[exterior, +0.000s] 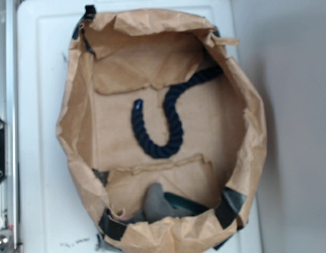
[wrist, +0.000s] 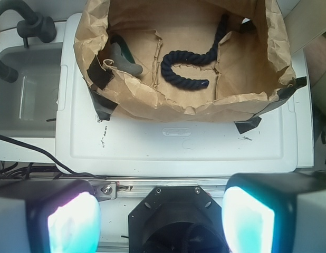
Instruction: Grab the blue rope.
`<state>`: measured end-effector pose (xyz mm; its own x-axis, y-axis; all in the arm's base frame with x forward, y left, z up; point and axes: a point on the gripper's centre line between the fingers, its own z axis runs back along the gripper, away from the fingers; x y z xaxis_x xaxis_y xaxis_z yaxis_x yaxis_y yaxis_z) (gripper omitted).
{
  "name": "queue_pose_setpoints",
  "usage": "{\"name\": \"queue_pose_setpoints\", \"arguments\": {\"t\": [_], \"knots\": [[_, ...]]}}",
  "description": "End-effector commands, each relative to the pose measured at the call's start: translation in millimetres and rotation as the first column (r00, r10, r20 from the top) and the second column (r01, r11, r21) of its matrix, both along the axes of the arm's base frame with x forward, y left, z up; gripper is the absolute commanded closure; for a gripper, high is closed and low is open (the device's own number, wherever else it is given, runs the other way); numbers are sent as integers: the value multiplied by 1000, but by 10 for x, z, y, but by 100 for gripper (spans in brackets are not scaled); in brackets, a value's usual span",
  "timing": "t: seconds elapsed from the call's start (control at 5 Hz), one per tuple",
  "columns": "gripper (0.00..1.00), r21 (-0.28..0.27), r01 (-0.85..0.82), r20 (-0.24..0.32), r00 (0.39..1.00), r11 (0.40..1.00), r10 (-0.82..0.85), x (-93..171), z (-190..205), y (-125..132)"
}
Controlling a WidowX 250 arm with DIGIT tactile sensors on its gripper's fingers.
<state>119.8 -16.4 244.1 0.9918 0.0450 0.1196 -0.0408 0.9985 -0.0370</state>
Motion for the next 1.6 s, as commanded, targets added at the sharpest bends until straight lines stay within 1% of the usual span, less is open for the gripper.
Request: {"name": "queue_pose_setpoints", "arguments": {"t": [0.0, 0.4, 0.6, 0.8, 1.0, 1.2, 1.4], "knots": [[0, 0, 0, 0, 1000, 1000, 0, 0, 0, 0], [0, 0, 0, 0, 1000, 1000, 0, 0, 0, 0], [0, -12, -37, 15, 999, 999, 37, 312, -47, 140], [0, -23, -73, 1, 997, 997, 73, 485, -86, 216], [0, -7, -84, 1, 996, 996, 84, 957, -290, 374], [0, -8, 11, 18, 1000, 1000, -10, 1030, -493, 275], [0, 9, 65, 22, 998, 998, -65, 989, -646, 182]]}}
